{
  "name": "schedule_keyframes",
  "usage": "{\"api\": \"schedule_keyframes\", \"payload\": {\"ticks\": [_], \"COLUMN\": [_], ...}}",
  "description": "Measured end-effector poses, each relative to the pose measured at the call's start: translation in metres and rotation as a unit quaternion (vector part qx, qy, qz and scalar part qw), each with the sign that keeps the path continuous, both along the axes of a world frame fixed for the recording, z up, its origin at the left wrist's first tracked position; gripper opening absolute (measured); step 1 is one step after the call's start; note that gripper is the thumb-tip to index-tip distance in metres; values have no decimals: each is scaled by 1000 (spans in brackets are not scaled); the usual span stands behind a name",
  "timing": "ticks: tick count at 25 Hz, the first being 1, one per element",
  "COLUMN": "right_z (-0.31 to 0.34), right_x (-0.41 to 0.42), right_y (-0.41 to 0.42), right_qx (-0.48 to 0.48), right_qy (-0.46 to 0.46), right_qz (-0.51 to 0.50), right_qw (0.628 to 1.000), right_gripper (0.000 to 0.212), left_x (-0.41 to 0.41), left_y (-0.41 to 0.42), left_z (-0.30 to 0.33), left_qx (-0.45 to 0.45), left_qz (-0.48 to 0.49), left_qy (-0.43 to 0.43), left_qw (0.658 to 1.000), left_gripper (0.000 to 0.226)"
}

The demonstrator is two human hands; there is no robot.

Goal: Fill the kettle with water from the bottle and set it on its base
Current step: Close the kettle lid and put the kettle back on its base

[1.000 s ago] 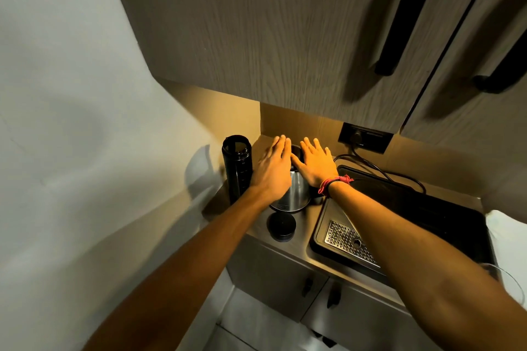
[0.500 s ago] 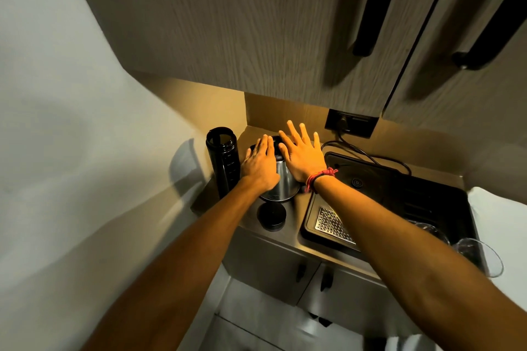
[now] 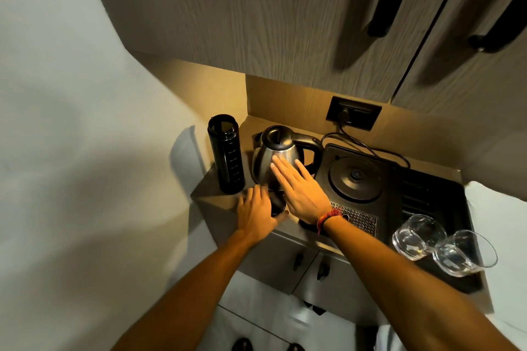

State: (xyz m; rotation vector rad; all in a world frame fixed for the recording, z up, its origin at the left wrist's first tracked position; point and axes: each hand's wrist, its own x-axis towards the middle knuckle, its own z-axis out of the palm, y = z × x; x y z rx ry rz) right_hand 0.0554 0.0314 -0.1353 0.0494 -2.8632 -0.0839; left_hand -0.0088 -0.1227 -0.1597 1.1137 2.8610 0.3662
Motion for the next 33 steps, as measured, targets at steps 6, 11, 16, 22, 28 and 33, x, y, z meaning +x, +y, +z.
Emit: {"api": "schedule_keyframes", "payload": {"ticks": [6,11,16,22,28,33], "right_z": [32,73,105,109,109,112], "right_x": [-17,-43,-80,-115,-124,-124], "right_y": [3,13,-8,-54,-55,-54], "right_qx": [-41,-59,-199,-349,-394,-406], "right_qy": [27,92,46,-3,4,-14], "right_qz": [-15,-40,-6,-39,-75,-81], "right_qw": [999,993,979,936,916,910], "right_gripper": [63,62,81,85,67,71], "left_x": [-7,-28,-92,-135,-148,-156], "left_y": [1,-21,-31,-39,-40,-42], "left_z": [19,98,198,215,229,250], "left_qx": [87,278,319,154,69,19], "left_qz": [-11,-75,5,36,-75,-160], "left_qy": [-102,63,124,-40,-64,-202], "left_qw": [991,956,940,987,993,966], "left_gripper": [76,64,72,82,65,67]}}
